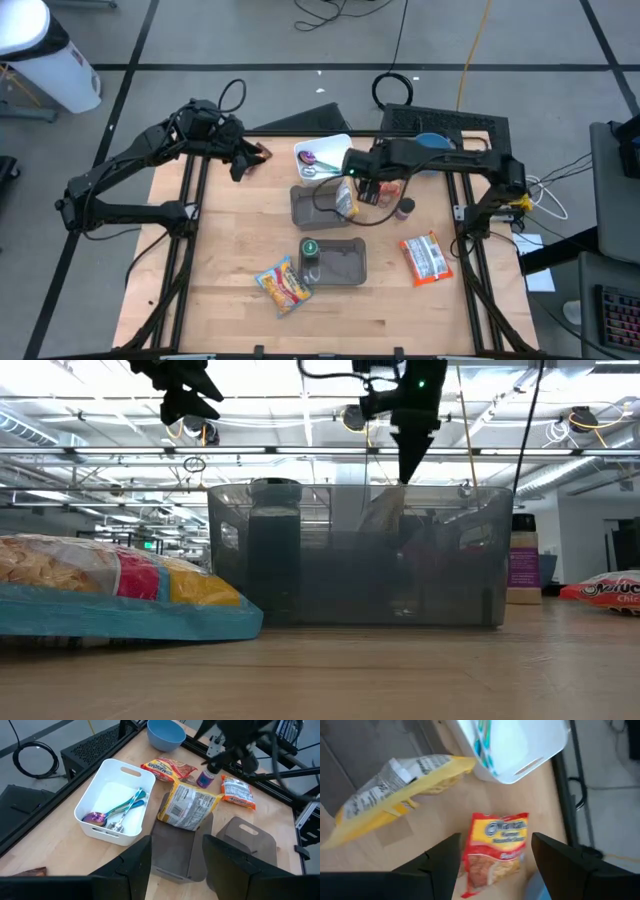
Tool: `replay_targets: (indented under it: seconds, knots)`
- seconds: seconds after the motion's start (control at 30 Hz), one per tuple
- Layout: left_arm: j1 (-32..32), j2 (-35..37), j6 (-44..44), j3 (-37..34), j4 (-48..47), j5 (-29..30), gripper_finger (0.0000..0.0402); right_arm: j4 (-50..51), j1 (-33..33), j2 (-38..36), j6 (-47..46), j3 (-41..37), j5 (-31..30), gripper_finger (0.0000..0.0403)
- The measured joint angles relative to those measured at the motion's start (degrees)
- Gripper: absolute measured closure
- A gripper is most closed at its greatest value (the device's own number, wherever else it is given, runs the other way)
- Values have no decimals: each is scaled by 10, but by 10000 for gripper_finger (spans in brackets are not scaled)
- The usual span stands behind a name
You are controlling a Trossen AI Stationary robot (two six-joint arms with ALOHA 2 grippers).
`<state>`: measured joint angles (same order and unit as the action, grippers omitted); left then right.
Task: Pick & Place Food Item
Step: Put the red noodle pack into the top black bin
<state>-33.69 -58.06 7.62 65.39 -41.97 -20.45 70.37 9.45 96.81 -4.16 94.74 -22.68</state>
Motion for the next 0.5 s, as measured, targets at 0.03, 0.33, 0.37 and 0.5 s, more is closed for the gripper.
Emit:
replay_targets:
  seconds: [0.03, 0.33, 0.37, 0.5]
  knots:
    - [0, 0, 0, 0, -1, 0, 218, 1, -3, 7, -8, 0, 0, 172]
    - [0, 0, -2, 0, -20, 0, 218, -7, -24, 42, -42, -16, 2, 187]
    - [0, 0, -2, 0, -21, 0, 218, -10, -26, 41, -42, -24, 2, 187]
    - [0, 0, -4, 0, -21, 0, 218, -11, -28, 39, -59, -61, 2, 187]
